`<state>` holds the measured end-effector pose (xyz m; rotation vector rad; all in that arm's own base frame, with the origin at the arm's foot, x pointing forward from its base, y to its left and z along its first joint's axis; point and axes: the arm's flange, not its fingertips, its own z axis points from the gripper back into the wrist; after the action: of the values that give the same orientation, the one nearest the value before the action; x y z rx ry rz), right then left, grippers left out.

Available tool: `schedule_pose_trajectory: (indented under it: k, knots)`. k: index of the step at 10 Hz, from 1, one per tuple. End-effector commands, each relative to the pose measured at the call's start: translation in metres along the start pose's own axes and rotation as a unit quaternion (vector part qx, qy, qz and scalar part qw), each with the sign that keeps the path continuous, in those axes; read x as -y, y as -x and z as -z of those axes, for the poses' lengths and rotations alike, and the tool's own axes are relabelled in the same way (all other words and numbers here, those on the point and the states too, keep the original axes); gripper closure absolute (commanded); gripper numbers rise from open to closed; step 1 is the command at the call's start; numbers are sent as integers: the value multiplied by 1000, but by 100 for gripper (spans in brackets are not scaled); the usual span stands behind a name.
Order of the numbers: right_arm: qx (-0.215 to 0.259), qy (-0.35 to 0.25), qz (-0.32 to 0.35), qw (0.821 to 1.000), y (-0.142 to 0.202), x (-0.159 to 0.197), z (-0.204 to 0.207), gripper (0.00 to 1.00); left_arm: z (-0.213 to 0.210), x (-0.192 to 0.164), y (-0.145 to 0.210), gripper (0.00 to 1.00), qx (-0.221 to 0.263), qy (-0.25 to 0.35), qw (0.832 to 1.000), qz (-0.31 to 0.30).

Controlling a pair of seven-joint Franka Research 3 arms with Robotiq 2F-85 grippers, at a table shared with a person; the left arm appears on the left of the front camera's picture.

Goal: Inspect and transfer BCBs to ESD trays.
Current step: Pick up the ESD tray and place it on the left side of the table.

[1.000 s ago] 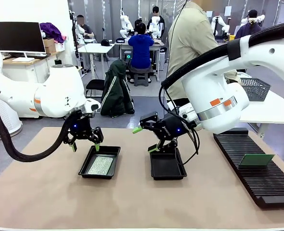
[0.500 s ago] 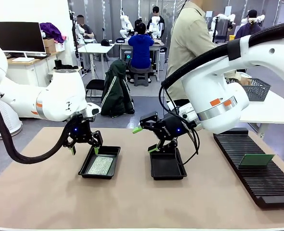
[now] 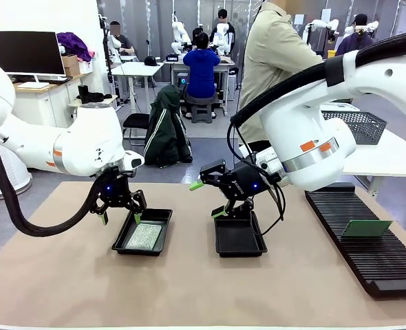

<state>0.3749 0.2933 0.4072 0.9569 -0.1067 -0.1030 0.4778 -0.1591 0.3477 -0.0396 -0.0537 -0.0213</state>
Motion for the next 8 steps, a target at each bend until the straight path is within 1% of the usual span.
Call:
schedule_pose_trajectory:
  k: [1,4,5,8]
  knots:
    - [4,-2,5,1000,0,0,3,0,-2,1,1,0,2,0,1000,1]
    - [4,-2,5,1000,0,0,3,0,0,1,0,0,0,0,1000,1]
    - [4,-2,5,1000,0,0,3,0,6,-3,-3,0,-17,5,1000,-9]
    - [4,-2,5,1000,0,0,3,0,19,-5,-8,0,-23,5,999,-23]
